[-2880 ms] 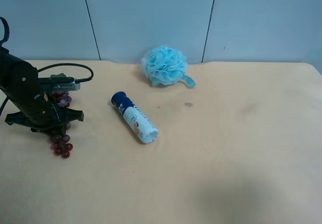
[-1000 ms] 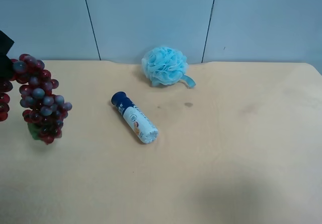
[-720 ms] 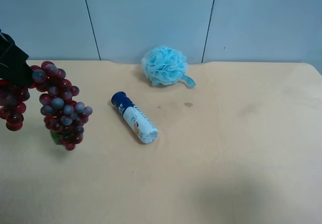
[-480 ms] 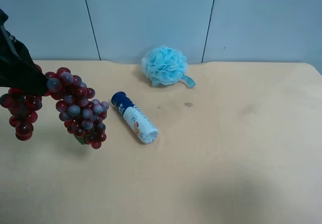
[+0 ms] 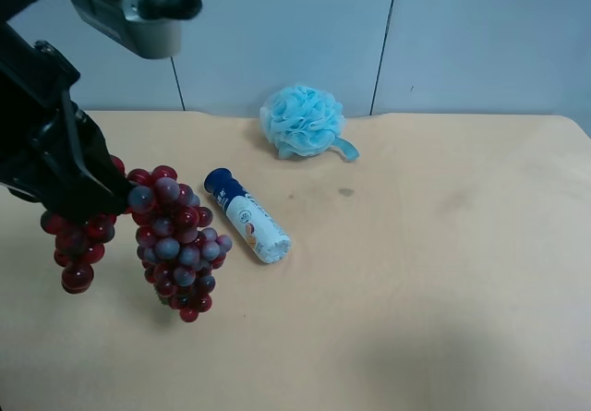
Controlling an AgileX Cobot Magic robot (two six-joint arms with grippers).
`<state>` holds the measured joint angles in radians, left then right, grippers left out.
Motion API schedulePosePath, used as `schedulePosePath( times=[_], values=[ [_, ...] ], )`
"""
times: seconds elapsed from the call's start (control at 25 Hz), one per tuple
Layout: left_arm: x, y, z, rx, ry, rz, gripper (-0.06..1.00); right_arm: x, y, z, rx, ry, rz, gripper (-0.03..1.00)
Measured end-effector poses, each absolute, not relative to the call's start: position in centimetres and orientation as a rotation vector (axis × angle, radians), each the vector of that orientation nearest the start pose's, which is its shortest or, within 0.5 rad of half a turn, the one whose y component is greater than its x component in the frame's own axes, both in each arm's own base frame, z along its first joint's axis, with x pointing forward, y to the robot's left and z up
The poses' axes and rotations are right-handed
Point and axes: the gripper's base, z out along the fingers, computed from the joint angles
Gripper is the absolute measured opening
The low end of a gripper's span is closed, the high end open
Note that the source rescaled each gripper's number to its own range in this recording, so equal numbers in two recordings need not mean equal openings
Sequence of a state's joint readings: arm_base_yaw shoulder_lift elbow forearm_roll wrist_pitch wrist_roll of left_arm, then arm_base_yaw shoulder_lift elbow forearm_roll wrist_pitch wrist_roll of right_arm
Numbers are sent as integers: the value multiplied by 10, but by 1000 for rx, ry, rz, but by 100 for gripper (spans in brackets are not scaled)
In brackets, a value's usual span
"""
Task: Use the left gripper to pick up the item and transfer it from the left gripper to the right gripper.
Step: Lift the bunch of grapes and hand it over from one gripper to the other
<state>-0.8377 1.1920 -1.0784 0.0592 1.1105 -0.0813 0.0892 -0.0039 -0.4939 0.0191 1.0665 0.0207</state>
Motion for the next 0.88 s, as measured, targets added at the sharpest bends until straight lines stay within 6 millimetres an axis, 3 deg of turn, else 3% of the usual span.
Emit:
schedulePosePath(
  times=[0.24, 0.4, 0.6, 0.88],
  values=[
    [156, -178, 339, 1109, 2465, -201, 0, -5, 3, 275, -94, 2053, 112, 100],
    [158, -179, 350, 1124, 2429, -208, 0, 7, 15, 285, -185, 2110, 229, 100],
    [158, -180, 352, 1141, 2417, -204, 0, 44, 35, 309, -373, 2128, 377, 100],
    [158, -180, 352, 1165, 2404, -198, 0, 92, 64, 315, -688, 1995, 551, 100]
  ],
)
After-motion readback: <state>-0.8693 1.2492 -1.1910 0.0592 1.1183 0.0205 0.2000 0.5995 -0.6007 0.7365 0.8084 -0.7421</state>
